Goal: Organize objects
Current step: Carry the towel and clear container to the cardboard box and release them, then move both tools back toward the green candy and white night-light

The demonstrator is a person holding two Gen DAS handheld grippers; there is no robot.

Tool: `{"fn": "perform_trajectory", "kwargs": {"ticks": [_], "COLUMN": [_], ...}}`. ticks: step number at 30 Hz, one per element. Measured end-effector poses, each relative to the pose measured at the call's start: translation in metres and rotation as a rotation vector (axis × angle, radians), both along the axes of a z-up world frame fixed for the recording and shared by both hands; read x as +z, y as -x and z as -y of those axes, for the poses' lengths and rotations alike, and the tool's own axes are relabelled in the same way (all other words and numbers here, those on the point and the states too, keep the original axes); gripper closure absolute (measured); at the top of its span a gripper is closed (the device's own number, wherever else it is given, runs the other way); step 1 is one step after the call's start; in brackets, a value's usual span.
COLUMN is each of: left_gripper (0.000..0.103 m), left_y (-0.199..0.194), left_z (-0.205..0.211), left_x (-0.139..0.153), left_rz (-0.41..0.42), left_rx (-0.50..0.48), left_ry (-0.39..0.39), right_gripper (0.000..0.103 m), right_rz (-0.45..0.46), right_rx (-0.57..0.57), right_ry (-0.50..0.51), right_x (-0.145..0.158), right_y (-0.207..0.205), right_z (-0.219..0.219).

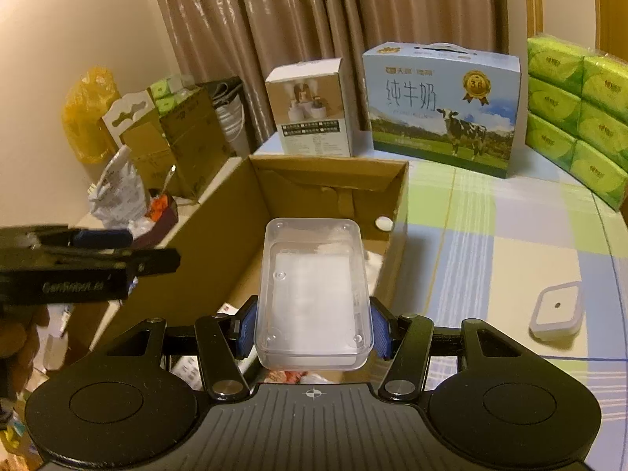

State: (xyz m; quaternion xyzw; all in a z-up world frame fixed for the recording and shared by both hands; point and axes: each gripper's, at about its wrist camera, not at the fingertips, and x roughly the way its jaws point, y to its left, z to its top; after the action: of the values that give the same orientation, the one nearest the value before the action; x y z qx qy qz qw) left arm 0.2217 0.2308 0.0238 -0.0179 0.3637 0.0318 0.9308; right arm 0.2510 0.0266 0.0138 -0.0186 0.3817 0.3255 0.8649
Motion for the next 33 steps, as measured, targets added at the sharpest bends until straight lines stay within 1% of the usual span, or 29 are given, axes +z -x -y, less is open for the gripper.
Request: {"fn": "perform_trajectory", "kwargs": {"ticks": [3, 4, 5, 6, 8, 9, 11, 12, 15, 18, 21, 23, 25, 27, 33], "left_gripper": [0.032, 0.031, 0.031, 0.031, 0.031, 0.031, 0.026, 0.025, 0.022, 0.018, 0.013, 0.006, 0.003, 0.002, 0.002], "left_y": [0.009, 0.012, 0.015, 0.018, 0.025, 0.029, 0.037, 0.042, 0.059, 0.075, 0.092, 0.104, 0.114, 0.124, 0.145], "left_z": [-0.002, -0.003, -0.004, -0.004, -0.003, -0.003, -0.001, 0.0, 0.006, 0.015, 0.028, 0.037, 0.047, 0.058, 0.09], "left_x": [0.005, 0.006, 0.007, 0.008, 0.011, 0.011, 0.012, 0.013, 0.015, 0.019, 0.024, 0.028, 0.032, 0.034, 0.037], "left_rz": [0.014, 0.017, 0.018, 0.017, 0.02, 0.021, 0.025, 0.028, 0.038, 0.044, 0.056, 0.066, 0.071, 0.072, 0.064], "left_rx": [0.01, 0.016, 0.018, 0.019, 0.025, 0.03, 0.049, 0.054, 0.067, 0.078, 0.081, 0.085, 0.085, 0.079, 0.061], "left_ry": [0.0, 0.001, 0.001, 0.001, 0.001, 0.001, 0.006, 0.011, 0.022, 0.039, 0.045, 0.054, 0.056, 0.058, 0.073], "right_gripper": [0.05, 0.043, 0.022, 0.016, 0.015, 0.015, 0.015, 0.015, 0.012, 0.01, 0.009, 0.007, 0.006, 0.005, 0.002], "right_rz": [-0.004, -0.008, -0.01, -0.002, 0.03, 0.03, 0.017, 0.013, 0.008, 0.011, 0.016, 0.013, 0.013, 0.017, 0.047], "right_rx": [0.002, 0.009, 0.017, 0.022, 0.026, 0.021, 0.005, -0.002, -0.025, -0.058, -0.087, -0.106, -0.126, -0.142, -0.167], "right_ry": [-0.059, -0.091, -0.119, -0.134, -0.135, -0.13, -0.131, -0.134, -0.141, -0.125, -0.113, -0.106, -0.106, -0.103, -0.093], "right_x": [0.002, 0.003, 0.003, 0.004, 0.007, 0.008, 0.009, 0.009, 0.009, 0.009, 0.009, 0.011, 0.013, 0.015, 0.029], "right_y": [-0.005, -0.007, -0.009, -0.008, -0.001, 0.002, 0.011, 0.016, 0.037, 0.06, 0.082, 0.095, 0.107, 0.117, 0.143], "right_z": [-0.004, -0.005, -0.005, -0.004, 0.0, 0.003, 0.013, 0.019, 0.04, 0.06, 0.081, 0.094, 0.107, 0.117, 0.142]}}
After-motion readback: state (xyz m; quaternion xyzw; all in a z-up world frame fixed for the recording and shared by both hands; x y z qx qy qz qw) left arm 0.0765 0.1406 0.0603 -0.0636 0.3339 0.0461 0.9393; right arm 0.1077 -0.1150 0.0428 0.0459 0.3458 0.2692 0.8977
